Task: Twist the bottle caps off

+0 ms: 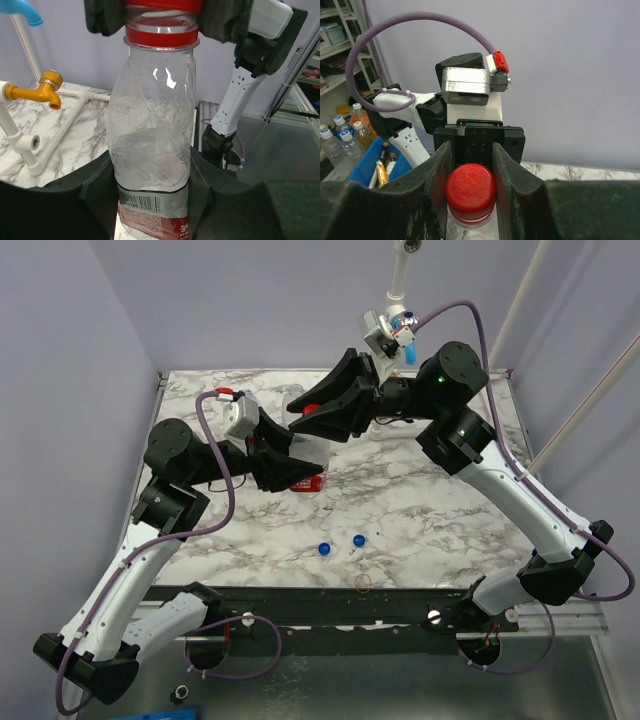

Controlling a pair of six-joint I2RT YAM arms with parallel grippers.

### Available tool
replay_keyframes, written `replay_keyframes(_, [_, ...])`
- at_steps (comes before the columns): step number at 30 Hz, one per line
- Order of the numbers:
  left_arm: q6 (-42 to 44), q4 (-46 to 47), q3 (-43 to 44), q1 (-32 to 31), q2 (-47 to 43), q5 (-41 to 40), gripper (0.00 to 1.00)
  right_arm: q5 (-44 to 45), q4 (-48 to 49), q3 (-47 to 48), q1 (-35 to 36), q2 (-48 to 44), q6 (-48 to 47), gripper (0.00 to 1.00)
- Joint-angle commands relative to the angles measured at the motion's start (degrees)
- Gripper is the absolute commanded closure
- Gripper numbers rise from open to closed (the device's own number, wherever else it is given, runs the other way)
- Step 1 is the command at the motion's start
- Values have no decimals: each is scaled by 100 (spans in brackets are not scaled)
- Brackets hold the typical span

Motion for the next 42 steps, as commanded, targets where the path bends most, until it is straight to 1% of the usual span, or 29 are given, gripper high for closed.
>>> replay_keyframes(1, [-182,-110,44,-57,60,389,78,-225,-301,51,52,-9,-185,91])
replay_keyframes(2, [-143,-106,42,-55,47,332,78,105,-548,131,52,-20,-322,82])
replay_keyframes(3, [-91,-110,42,-55,38,268,78,520,-880,223,52,-15,-425,67])
replay_keyframes(4, [-13,-222,35,-55,23,204,78,982,-1074,268,52,-25,-532,53])
replay_keyframes(5, [63,-269,37,-55,20,108,78,1337,-1222,290,53,-55,-591,44])
replay_keyframes(6, [175,-307,25,-55,20,-21,78,1640,-1284,276,52,-93,-615,36])
replay_keyframes(8, [403,-371,-16,-55,19,-351,78,2161,-1243,160,57,-195,-605,7])
replay_keyframes(9, [551,-388,-31,-55,19,-501,78,2317,-1213,126,59,-236,-567,0])
replay_keyframes(11, [817,-422,-65,-55,20,-935,77,2632,-1282,168,52,-258,-502,0])
replay_keyframes(14, [1237,-435,-131,-55,20,-1563,78,3191,-1770,636,58,-70,-401,0])
replay_keyframes(17, [1542,-434,-160,-55,42,-2201,78,3641,-2008,852,63,44,-281,0])
replay_keyframes(19, [1825,-427,-178,-55,67,-2610,78,3764,-2080,912,70,96,-244,0])
replay_keyframes(22, [2029,-427,-156,-57,132,-3254,78,3878,-2276,1100,127,264,-225,0])
replay_keyframes(24, [2105,-418,-152,-55,160,-3458,78,3892,-2351,1230,173,398,-250,0])
replay_keyframes(27, [2132,-409,-177,-60,160,-3494,78,3871,-2324,1323,227,536,-283,1])
replay_keyframes(34, [2113,-388,-205,-55,176,-3671,78,4252,-2360,1492,333,707,-311,23])
replay_keyframes(40, [2086,-372,-221,-55,195,-3722,78,4168,-2211,1411,342,744,-278,46])
replay_keyframes(42, [2057,-372,-231,-55,192,-3714,78,4124,-2220,1406,342,788,-264,50])
